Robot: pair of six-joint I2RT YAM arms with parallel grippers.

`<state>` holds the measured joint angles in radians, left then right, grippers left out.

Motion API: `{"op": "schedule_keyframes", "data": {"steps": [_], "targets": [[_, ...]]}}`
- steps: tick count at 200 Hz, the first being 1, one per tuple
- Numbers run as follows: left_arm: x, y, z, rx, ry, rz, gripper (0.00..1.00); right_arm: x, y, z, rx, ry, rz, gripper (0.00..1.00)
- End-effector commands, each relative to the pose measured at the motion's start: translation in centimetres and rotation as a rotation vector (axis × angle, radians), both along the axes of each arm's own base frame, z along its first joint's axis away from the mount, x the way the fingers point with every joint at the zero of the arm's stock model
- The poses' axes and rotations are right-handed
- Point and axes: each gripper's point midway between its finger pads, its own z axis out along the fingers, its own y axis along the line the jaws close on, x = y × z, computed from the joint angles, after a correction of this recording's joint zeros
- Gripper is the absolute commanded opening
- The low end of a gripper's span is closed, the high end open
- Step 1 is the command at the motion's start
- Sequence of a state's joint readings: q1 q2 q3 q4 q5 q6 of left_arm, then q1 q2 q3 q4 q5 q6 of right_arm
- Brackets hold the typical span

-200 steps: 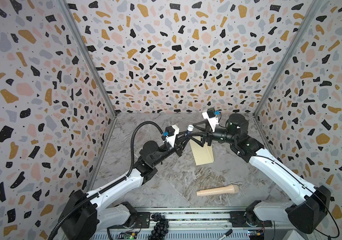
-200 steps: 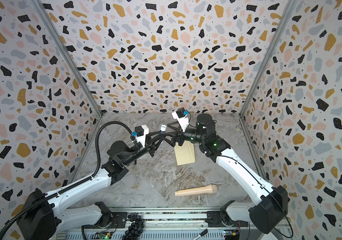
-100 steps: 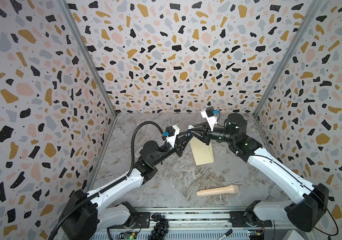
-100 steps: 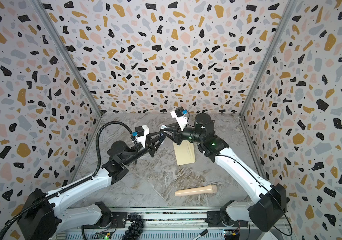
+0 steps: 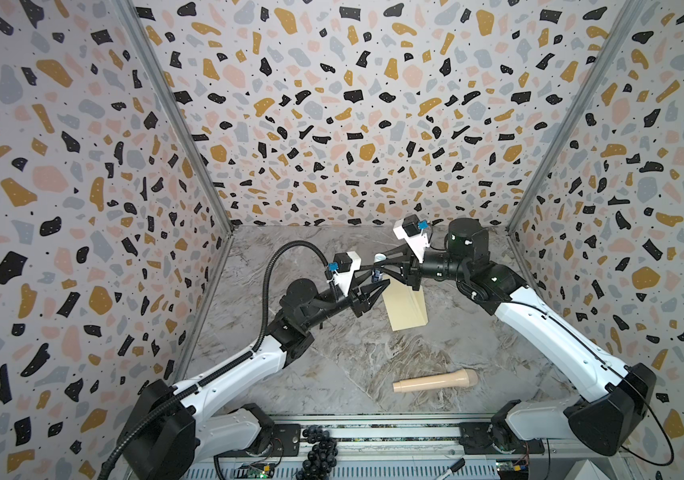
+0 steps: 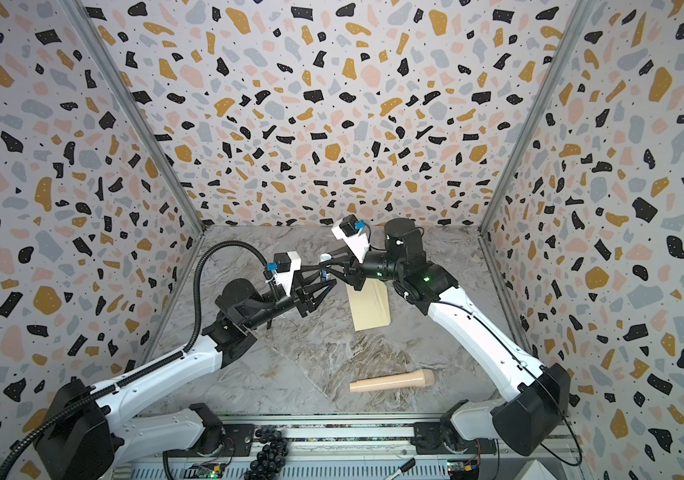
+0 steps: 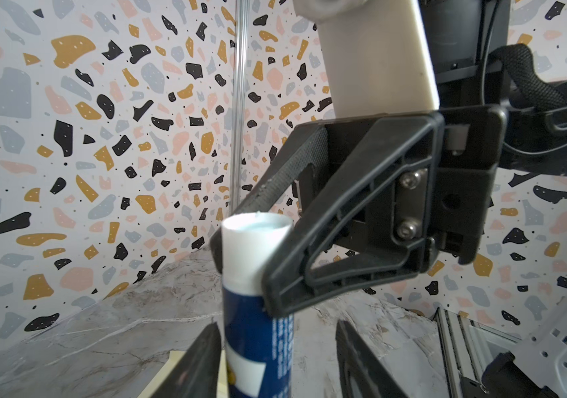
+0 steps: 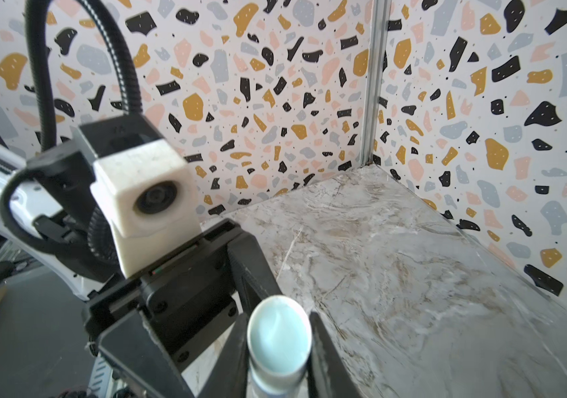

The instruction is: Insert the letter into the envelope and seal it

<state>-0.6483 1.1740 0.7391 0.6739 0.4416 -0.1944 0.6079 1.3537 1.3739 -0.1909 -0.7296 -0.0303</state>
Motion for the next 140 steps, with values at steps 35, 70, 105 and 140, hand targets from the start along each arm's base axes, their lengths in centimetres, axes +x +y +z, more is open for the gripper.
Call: {"op": "schedule_keyframes", "data": {"steps": [35, 70, 105, 140], "targets": [[-1.0, 0.7, 1.7, 0.008, -0.042, -0.13, 0.54, -2.1, -0.6, 0.0, -0.072, -0.07, 0.124, 0.05], [-1.5, 0.1, 1.0, 0.053, -0.043, -0.182, 0.53, -2.2, -0.5, 0.2, -0.062, -0.068, 0.147, 0.05], [-1.6, -0.2, 0.7, 0.063, -0.039, -0.209, 0.51, -2.1, -0.2, 0.2, -0.058, -0.061, 0.161, 0.05], [-1.3, -0.5, 0.5, 0.07, -0.023, -0.217, 0.43, -1.9, 0.0, -0.1, -0.06, -0.05, 0.171, 0.05]]}}
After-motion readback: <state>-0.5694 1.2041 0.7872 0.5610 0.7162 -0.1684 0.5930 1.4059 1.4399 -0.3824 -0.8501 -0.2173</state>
